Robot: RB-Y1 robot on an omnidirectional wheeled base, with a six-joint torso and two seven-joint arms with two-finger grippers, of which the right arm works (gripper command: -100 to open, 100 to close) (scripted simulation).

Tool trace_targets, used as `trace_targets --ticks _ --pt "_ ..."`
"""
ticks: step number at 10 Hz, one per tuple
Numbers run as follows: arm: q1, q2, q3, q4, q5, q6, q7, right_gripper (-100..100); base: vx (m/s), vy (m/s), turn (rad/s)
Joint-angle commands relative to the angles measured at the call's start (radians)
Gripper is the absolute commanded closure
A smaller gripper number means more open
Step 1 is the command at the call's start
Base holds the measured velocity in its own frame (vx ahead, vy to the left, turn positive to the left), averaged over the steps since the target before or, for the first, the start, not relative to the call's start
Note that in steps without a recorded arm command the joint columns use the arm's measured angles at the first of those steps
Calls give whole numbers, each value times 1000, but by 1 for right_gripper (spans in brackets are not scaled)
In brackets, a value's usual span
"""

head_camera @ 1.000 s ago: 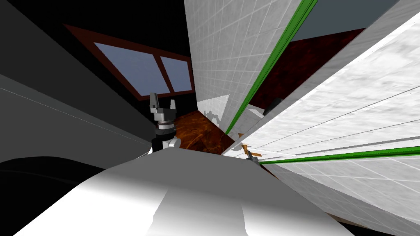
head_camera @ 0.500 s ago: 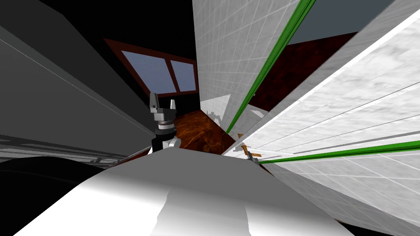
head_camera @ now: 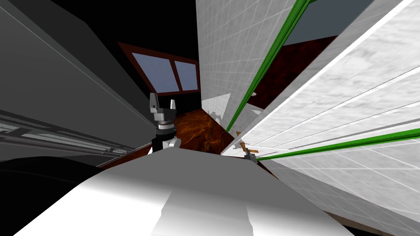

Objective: Pull the door open

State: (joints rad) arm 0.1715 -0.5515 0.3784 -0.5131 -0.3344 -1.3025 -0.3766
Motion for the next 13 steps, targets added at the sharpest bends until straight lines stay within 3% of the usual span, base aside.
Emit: trace_targets --ticks 1,3,4,6,13 --pt "-21 15 -22 6 39 15 -8 100 -210 -40 80" --pt "-21 15 -22 6 39 15 -8 100 -96 -28 1" --pt "-41 25 -47 10 74 34 -16 100 -101 -38 31" --pt "-41 25 -47 10 74 34 -16 100 -82 -25 45" --pt "-123 64 -143 22 213 104 -45 100 -144 -54 53"
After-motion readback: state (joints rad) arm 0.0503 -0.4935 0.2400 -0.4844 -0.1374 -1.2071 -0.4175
